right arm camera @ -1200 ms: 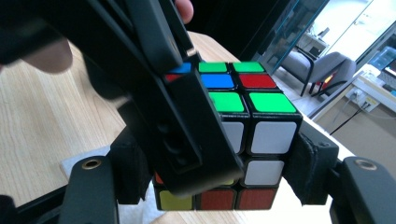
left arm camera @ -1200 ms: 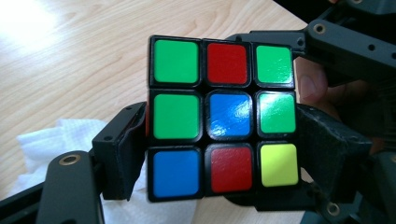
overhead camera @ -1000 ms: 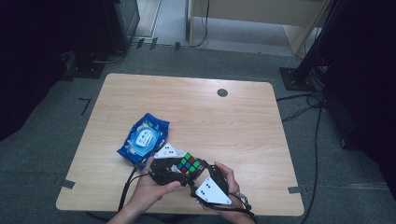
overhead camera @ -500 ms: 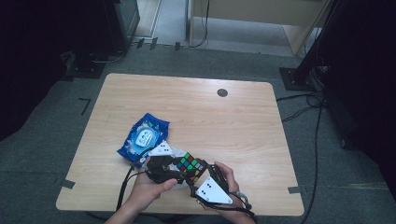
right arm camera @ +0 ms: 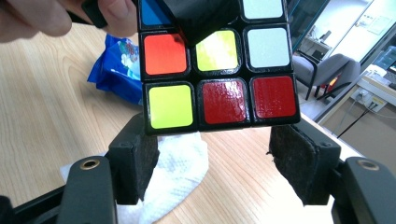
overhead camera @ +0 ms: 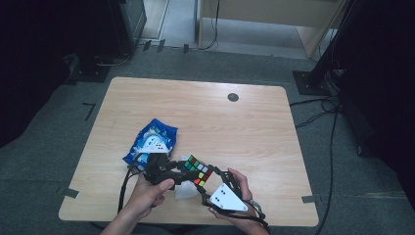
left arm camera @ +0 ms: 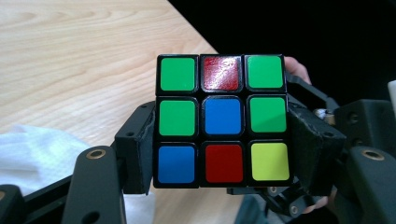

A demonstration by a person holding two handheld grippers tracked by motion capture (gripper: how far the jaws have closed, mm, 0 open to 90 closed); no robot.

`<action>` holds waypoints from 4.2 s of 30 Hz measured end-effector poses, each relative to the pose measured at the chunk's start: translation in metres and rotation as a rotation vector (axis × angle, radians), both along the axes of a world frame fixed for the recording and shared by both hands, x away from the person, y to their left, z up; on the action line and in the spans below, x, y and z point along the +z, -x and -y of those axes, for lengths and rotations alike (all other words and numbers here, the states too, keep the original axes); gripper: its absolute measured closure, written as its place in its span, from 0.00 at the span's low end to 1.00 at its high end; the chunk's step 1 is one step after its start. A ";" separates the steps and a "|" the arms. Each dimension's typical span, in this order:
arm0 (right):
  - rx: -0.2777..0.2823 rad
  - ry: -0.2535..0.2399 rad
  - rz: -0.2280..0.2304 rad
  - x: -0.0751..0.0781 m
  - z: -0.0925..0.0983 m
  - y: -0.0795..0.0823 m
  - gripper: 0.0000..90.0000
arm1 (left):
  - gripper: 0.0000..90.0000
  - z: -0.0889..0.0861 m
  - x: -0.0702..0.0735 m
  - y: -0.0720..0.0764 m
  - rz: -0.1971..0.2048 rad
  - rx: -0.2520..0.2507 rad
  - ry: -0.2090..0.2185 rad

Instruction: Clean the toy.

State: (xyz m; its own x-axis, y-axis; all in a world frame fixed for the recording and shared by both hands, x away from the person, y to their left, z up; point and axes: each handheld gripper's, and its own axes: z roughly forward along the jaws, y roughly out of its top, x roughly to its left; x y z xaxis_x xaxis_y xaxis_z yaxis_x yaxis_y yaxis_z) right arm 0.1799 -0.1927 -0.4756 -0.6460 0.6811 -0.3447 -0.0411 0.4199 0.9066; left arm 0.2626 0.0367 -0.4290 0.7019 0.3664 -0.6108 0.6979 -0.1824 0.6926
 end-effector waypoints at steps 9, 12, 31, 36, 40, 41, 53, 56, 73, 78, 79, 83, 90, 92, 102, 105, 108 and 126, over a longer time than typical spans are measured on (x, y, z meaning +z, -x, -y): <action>0.023 -0.041 -0.004 0.002 -0.001 0.002 0.36 | 0.38 0.000 -0.011 -0.007 -0.081 -0.060 0.061; 0.026 -0.036 0.005 0.002 -0.001 0.003 0.38 | 0.38 0.001 -0.012 -0.007 -0.085 -0.069 0.069; -0.014 0.076 0.002 -0.002 -0.004 0.001 0.39 | 0.43 -0.007 0.009 0.003 0.177 0.078 -0.145; -0.019 0.094 0.007 -0.002 -0.005 0.000 0.39 | 0.57 -0.005 0.008 0.005 0.216 0.078 -0.181; -0.022 0.101 0.013 -0.002 -0.004 0.001 0.39 | 0.53 -0.008 0.006 0.001 0.226 0.133 -0.199; -0.019 0.096 0.017 -0.001 -0.002 0.001 0.39 | 0.50 -0.011 0.004 -0.001 0.223 0.155 -0.203; -0.037 0.056 -0.011 0.002 0.019 -0.005 0.39 | 0.44 0.025 -0.061 -0.007 0.280 0.123 -0.622; -0.023 0.058 -0.010 0.002 0.018 -0.003 0.39 | 0.52 0.027 -0.072 -0.010 0.267 0.132 -0.675; 0.028 0.066 -0.013 0.000 0.010 0.001 0.39 | 0.98 -0.025 -0.028 -0.015 0.105 -0.013 0.113; 0.037 0.065 0.034 0.003 0.006 0.007 0.39 | 0.98 -0.022 -0.019 -0.011 0.086 -0.087 0.217; 0.034 0.075 0.051 0.005 0.005 0.009 0.39 | 0.98 -0.021 -0.020 -0.010 0.086 -0.091 0.212; 0.017 0.109 0.093 0.005 0.000 0.013 0.39 | 0.98 -0.020 -0.022 -0.010 0.104 -0.079 0.149; 0.028 0.074 0.092 0.009 0.004 0.014 0.39 | 0.98 -0.010 -0.033 -0.012 0.090 -0.020 0.003; 0.027 0.068 0.084 0.009 0.004 0.013 0.39 | 0.98 -0.010 -0.034 -0.012 0.081 -0.016 0.003; 0.019 0.073 0.042 0.002 0.002 0.005 0.39 | 0.98 -0.028 0.001 0.000 0.263 -0.029 0.113; 0.020 0.062 0.046 0.004 0.001 0.006 0.39 | 0.98 -0.023 0.000 0.002 0.268 -0.043 0.089; 0.022 0.057 0.052 0.005 0.000 0.007 0.39 | 0.97 -0.017 -0.007 0.001 0.262 -0.041 0.043; 0.010 0.024 0.056 0.011 0.003 0.008 0.39 | 0.92 -0.007 -0.049 -0.017 0.163 0.077 -0.176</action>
State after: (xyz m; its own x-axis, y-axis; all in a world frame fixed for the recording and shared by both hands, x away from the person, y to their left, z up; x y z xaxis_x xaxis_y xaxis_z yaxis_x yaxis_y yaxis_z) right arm 0.1719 -0.1962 -0.4651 -0.6323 0.6655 -0.3967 -0.0958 0.4409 0.8924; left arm 0.2799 0.0434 -0.4780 0.7519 0.5130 -0.4141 0.5962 -0.2608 0.7593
